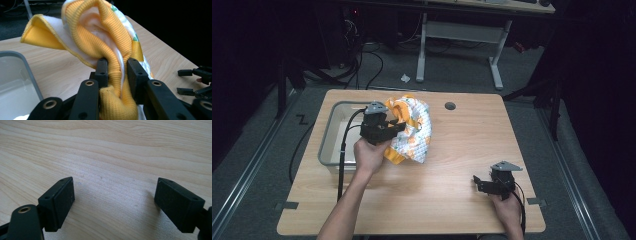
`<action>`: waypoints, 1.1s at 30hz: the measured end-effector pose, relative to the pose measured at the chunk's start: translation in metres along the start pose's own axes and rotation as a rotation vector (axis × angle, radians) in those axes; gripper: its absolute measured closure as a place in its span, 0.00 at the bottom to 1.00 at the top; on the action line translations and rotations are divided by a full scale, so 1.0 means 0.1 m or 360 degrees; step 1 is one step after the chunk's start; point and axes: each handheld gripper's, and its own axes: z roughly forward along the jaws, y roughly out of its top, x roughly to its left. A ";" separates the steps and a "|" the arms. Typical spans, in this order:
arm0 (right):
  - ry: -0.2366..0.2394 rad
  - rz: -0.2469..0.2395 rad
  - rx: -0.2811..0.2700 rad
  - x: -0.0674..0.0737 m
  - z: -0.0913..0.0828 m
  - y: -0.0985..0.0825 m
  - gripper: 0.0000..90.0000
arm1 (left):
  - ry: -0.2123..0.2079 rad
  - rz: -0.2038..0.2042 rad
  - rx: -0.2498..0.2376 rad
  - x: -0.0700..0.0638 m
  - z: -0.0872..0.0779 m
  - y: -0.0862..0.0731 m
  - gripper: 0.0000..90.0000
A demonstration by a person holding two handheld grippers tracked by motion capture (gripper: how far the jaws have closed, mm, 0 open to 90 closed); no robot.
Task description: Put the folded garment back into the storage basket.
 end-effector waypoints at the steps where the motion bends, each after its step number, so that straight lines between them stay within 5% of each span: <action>1: 0.0001 0.0000 0.0001 0.00 0.00 0.00 0.18 | 0.0000 0.0000 0.0000 0.00 0.00 0.00 0.81; 33: 0.0000 0.0000 0.0000 0.00 0.00 0.00 0.18 | 0.0112 -0.0127 -0.0109 0.37 -0.53 -0.10 0.81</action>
